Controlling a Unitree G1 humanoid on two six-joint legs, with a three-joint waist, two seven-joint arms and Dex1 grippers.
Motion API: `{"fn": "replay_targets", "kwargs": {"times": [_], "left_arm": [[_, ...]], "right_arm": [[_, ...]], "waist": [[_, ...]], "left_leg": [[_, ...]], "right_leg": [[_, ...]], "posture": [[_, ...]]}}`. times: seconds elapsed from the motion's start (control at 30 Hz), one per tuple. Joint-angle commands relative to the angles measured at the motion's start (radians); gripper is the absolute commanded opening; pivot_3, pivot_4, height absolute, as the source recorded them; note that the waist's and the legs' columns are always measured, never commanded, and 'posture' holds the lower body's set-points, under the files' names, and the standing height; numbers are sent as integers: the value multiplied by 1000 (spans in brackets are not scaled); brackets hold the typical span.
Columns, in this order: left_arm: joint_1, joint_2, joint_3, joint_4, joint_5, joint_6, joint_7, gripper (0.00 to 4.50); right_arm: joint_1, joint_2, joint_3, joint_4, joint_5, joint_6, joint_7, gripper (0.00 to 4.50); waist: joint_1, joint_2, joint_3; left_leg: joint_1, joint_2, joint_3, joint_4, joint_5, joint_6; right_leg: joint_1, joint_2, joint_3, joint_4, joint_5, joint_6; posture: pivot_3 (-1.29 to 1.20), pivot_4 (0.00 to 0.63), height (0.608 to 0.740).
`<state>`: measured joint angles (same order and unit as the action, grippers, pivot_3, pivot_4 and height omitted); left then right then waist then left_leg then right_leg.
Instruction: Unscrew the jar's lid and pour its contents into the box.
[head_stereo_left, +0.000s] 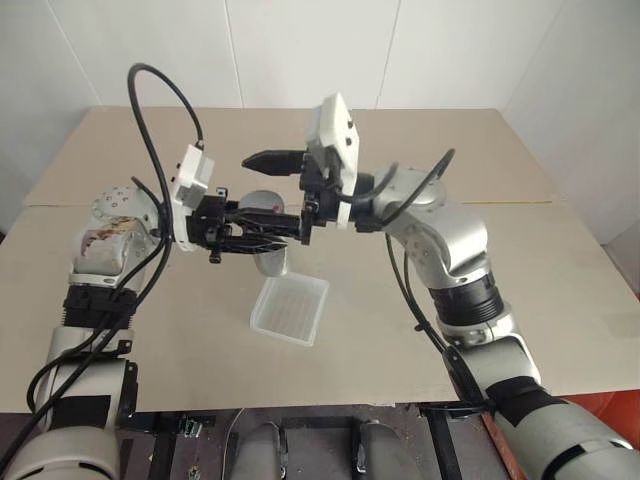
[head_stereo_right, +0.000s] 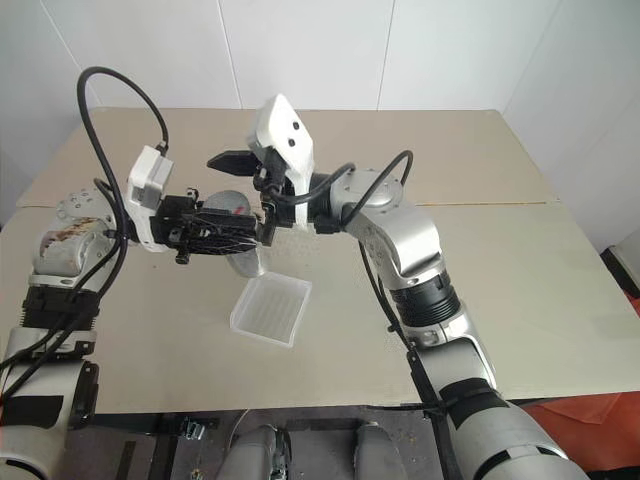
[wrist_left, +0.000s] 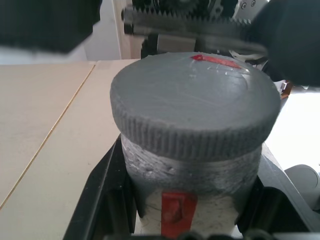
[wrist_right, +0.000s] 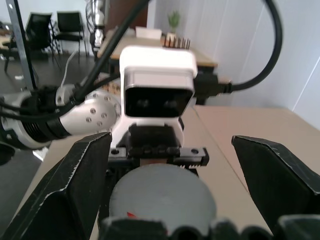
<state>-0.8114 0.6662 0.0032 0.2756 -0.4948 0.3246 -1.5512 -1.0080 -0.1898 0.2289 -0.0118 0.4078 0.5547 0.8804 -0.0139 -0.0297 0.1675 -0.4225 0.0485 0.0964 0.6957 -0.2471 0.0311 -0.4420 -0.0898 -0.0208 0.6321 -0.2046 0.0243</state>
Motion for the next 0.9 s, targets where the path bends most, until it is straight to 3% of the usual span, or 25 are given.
{"fn": "replay_targets", "kwargs": {"times": [0.03, 0.4, 0.9], "left_arm": [[-26, 8, 11, -5, -1, -19, -7, 2036], [-22, 20, 20, -12, -5, -15, -13, 2036], [-4, 69, 36, -23, -16, -6, -18, 2036]], "right_arm": [[-22, 6, 7, -38, -17, 3, -21, 4472], [-29, -17, -21, 46, -67, -22, -38, 4472], [49, -204, -121, 32, -1, -61, 55, 4472]], "waist": [[0, 0, 0], [0, 0, 0], [8, 0, 0]], "left_leg": [[0, 0, 0, 0, 0, 0], [0, 0, 0, 0, 0, 0], [0, 0, -1, 0, 0, 0]], "right_leg": [[0, 0, 0, 0, 0, 0], [0, 0, 0, 0, 0, 0], [1, -1, -1, -1, 0, 0]], "posture": [[0, 150, 740], [0, 150, 740], [0, 150, 740]]}}
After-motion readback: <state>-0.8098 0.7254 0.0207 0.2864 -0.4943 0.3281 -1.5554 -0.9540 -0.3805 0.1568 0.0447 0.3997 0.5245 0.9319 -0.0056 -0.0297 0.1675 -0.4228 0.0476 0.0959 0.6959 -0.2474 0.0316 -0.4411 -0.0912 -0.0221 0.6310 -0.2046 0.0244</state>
